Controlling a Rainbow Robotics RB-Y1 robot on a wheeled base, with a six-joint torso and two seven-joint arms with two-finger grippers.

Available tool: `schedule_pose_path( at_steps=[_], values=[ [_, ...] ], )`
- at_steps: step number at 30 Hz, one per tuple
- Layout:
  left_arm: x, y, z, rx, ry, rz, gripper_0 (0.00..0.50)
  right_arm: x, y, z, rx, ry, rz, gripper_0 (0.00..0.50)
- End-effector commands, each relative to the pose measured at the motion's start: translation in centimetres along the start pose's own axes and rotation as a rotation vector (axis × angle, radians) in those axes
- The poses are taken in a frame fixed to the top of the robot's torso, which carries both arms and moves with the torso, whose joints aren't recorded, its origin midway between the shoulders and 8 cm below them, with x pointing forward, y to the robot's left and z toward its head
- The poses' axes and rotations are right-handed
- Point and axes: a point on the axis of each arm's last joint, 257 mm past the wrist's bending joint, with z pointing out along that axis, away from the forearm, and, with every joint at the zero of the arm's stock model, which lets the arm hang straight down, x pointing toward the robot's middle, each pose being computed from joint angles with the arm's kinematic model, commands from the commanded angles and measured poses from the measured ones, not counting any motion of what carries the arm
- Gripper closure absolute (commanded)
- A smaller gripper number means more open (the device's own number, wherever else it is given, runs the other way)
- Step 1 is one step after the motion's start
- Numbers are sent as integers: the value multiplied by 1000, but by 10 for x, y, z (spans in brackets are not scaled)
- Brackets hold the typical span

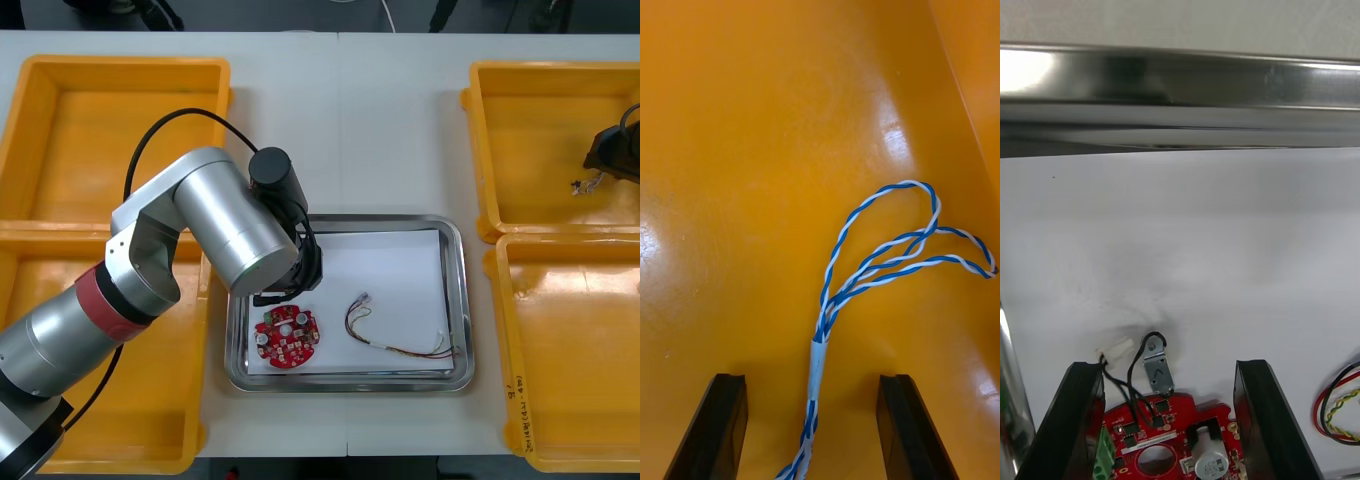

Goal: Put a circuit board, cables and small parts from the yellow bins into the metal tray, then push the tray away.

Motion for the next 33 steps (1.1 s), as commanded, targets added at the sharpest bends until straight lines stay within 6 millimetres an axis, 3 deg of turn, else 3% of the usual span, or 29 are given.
schedule_pose_path(
  at_steps=[1,2,11,16,24,33],
  values=[
    [-37,6,-39,11,-51,-53,0,-26,23,-12,-43,-49,-4,377],
    [-41,8,-46,14,-49,-56,0,-26,23,-12,-43,-49,-4,500],
    [-62,35,-96,12,-20,-82,0,-25,22,-10,-51,-56,0,500],
    [-76,54,-123,1,-15,-98,0,-35,23,-18,-50,-68,-16,500],
    [-94,88,-152,-13,-38,-107,0,-52,24,-68,10,-9,-107,500],
    [-115,126,-163,-38,-55,-66,0,-53,19,-113,33,59,-128,500]
  ],
)
